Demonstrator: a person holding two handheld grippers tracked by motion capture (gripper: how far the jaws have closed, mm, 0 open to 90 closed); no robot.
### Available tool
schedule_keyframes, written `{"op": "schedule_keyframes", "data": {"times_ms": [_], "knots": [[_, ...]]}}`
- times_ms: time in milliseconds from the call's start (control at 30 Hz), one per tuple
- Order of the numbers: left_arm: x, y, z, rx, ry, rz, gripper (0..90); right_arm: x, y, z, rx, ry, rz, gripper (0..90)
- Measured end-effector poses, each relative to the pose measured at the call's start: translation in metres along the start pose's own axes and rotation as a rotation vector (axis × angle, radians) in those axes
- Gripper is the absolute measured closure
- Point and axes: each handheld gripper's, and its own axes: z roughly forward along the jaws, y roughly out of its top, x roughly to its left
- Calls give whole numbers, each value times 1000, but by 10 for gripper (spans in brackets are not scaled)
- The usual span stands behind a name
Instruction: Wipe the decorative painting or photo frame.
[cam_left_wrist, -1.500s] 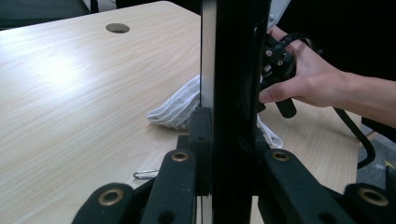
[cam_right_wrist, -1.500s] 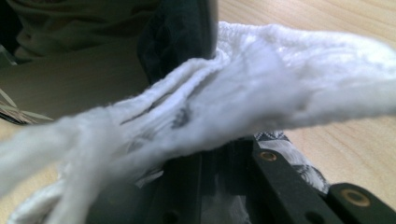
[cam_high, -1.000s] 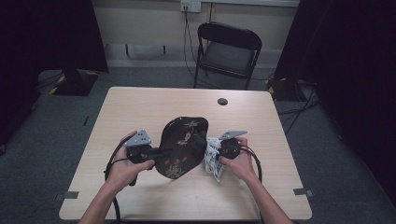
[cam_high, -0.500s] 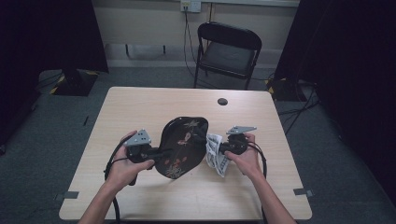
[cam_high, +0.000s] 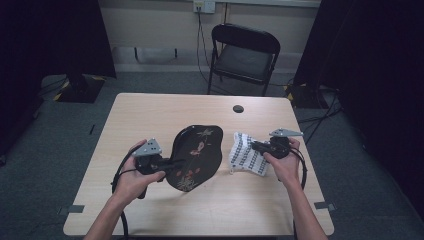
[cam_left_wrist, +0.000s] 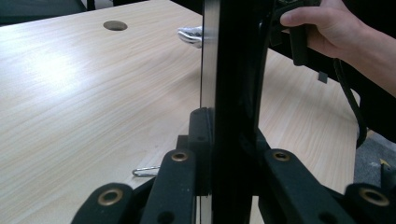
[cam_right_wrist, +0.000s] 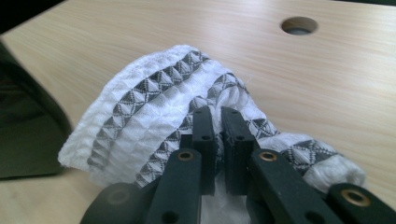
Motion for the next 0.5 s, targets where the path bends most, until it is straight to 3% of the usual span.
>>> {"op": "schedule_keyframes", "data": {"times_ms": [233, 333, 500], "knots": [[0, 0, 0, -1, -4, -4, 800, -15, -10, 4, 2, -81, 17, 858], [0, -1, 1, -1, -3, -6, 800, -26, -12, 5, -30, -153, 41, 858], [0, -1, 1, 3, -6, -3, 799, -44, -24, 9, -8, -221, 57, 858]]}}
